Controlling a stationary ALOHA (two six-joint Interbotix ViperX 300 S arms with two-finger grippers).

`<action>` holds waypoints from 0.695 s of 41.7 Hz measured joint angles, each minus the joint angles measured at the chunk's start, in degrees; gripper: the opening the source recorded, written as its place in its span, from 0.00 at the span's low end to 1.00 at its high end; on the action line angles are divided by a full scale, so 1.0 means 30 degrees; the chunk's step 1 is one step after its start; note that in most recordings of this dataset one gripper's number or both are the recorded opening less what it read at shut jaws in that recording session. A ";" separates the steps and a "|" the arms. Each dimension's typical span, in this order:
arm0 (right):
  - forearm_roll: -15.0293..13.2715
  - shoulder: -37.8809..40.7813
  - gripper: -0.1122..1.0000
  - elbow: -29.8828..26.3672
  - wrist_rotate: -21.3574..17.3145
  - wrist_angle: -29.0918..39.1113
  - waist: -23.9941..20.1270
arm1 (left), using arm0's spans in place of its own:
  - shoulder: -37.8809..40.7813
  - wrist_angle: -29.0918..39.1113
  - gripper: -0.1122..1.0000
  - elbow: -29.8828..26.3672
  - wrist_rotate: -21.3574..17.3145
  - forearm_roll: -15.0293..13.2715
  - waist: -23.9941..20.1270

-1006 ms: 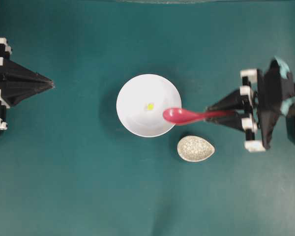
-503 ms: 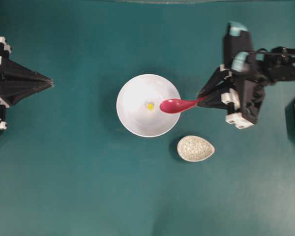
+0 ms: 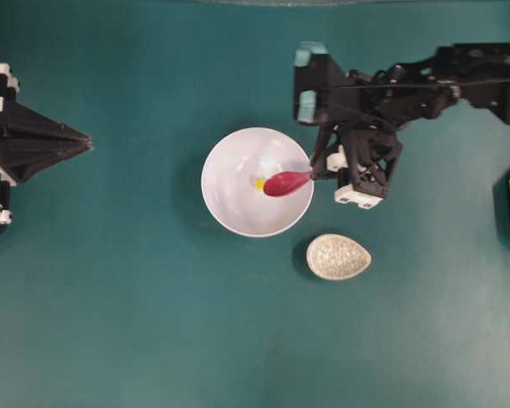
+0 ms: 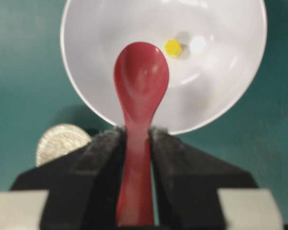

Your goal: Scoop the yellow hexagonal prism block from the bowl with a spoon using the right arm.

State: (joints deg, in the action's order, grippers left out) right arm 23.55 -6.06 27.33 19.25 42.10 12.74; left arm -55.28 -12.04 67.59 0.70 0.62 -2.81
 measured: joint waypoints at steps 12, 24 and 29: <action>-0.1611 0.0850 0.32 -0.0498 -0.0996 0.0615 0.0000 | 0.0029 -0.0029 0.18 0.0000 0.0000 -0.0029 0.0000; -0.1611 0.1758 0.32 -0.0908 -0.0850 0.0586 -0.0088 | 0.0000 0.0000 0.18 0.0000 -0.0029 0.0000 0.0000; -0.1641 0.2256 0.32 -0.1260 -0.0820 0.0410 -0.0205 | -0.0029 0.0000 0.18 0.0000 -0.0059 0.0000 0.0000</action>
State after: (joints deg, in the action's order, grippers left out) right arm 18.63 0.70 23.55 16.79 43.33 12.13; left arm -55.37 -12.04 67.59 0.53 0.62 -2.81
